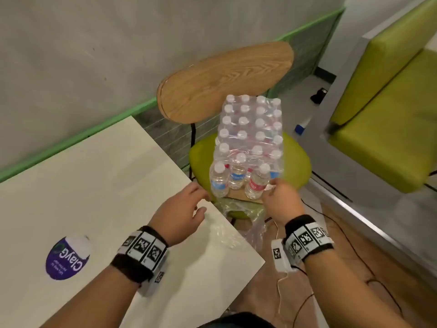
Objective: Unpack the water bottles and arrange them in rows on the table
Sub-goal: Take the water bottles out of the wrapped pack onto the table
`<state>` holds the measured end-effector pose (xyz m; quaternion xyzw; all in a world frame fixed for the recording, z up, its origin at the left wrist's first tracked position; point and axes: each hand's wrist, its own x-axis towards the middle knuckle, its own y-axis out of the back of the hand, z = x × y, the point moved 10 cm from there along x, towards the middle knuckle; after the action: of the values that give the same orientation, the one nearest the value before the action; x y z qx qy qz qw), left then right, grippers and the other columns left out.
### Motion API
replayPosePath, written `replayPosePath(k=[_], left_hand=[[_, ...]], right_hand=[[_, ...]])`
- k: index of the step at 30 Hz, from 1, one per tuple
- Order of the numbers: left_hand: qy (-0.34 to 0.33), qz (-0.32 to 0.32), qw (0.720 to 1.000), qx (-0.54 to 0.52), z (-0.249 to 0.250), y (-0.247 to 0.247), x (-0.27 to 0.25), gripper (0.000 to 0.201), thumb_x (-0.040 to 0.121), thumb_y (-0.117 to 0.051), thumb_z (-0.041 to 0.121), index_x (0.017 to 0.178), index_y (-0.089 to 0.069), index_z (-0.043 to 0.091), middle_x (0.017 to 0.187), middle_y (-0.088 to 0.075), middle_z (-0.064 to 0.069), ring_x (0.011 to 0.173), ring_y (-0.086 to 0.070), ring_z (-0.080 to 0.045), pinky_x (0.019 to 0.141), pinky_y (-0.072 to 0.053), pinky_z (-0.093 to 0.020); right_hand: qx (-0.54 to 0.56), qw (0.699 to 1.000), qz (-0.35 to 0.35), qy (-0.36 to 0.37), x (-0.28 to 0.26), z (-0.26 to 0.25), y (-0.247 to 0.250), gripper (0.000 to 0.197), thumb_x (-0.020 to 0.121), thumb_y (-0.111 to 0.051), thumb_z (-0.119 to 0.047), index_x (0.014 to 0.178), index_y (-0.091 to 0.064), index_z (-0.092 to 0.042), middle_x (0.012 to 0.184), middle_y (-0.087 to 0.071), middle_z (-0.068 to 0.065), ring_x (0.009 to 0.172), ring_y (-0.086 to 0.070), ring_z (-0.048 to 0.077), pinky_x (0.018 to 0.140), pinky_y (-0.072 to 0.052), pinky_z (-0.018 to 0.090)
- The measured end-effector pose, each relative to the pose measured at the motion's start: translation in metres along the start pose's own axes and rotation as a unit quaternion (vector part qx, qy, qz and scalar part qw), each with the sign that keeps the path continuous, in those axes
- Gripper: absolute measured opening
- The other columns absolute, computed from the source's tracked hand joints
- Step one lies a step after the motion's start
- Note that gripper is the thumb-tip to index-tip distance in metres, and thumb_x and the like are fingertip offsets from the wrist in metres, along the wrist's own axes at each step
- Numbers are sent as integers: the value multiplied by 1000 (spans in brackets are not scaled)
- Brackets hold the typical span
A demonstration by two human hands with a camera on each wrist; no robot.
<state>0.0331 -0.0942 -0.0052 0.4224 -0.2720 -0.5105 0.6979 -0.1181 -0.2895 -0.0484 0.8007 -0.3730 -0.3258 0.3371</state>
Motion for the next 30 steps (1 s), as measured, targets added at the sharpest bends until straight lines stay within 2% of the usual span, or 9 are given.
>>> replayPosePath(k=[2, 4, 9, 11, 15, 20, 24, 27, 30], left_hand=[[-7, 26, 1000, -1, 8, 3, 33, 20, 90, -56, 27, 109, -54, 34, 117, -44, 19, 78, -61, -6, 71, -53, -32], [-15, 8, 1000, 17, 16, -4, 61, 27, 88, -58, 25, 113, -52, 34, 124, -42, 18, 80, -62, -11, 71, -55, -36], [-18, -4, 987, 159, 20, -18, 88, 48, 88, -59, 22, 132, -45, 35, 146, -29, 15, 93, -63, -19, 63, -56, -36], [-11, 1, 984, 178, 19, -19, 96, 57, 85, -61, 14, 136, -42, 33, 147, -29, 12, 97, -63, -22, 65, -56, -36], [34, -5, 995, 88, 4, -25, 101, 62, 82, -64, 0, 136, -47, 26, 138, -39, 4, 98, -62, -22, 76, -51, -29], [30, -7, 997, -67, -3, -26, 87, 31, 81, -76, 17, 105, -59, 27, 112, -43, 15, 82, -51, -6, 81, -45, -25], [34, -20, 995, -96, -11, -27, 66, 30, 80, -78, 25, 99, -53, 27, 103, -46, 13, 76, -52, -1, 78, -51, -32], [84, 28, 984, -153, -31, -15, 38, 31, 83, -75, 32, 100, -51, 24, 101, -52, 8, 80, -55, -7, 72, -48, -26], [120, 95, 966, -209, -53, 6, 3, 28, 87, -69, 40, 100, -49, 24, 93, -55, 7, 72, -51, -5, 65, -42, -23]], right_hand=[[29, 999, 13, -15, 12, 2, 7, 40, 87, -57, -14, 126, -51, -6, 108, -68, 12, 98, -64, 29, 71, -39, 23], [28, 1000, 3, -9, 21, -4, 6, 40, 89, -57, -14, 127, -48, -6, 114, -65, 13, 105, -63, 30, 73, -39, 23], [19, 999, 39, 1, 31, -10, 3, 49, 89, -60, -33, 132, -43, -14, 119, -62, 12, 104, -62, 30, 81, -47, 29], [-1, 998, 53, 24, 33, -15, 3, 47, 89, -60, -36, 130, -44, -18, 117, -59, 13, 101, -61, 30, 83, -51, 34], [10, 996, 39, 85, 32, -24, -1, 44, 82, -70, -27, 123, -53, -25, 119, -50, 6, 98, -59, 27, 85, -49, 32], [43, 986, 0, 159, 20, -30, -6, 40, 69, -80, -15, 99, -57, -29, 107, -52, -11, 96, -54, 14, 82, -43, 26], [52, 983, -40, 170, 9, -31, -12, 37, 71, -79, -13, 87, -49, -27, 95, -59, -9, 90, -55, 16, 71, -43, 25], [47, 982, -57, 175, -2, -40, -10, 36, 72, -81, -18, 87, -50, -28, 94, -61, -11, 90, -57, 13, 70, -43, 25], [33, 977, -99, 186, -15, -58, -18, 37, 70, -83, -29, 89, -50, -31, 93, -63, -12, 87, -61, 11, 73, -52, 31]])
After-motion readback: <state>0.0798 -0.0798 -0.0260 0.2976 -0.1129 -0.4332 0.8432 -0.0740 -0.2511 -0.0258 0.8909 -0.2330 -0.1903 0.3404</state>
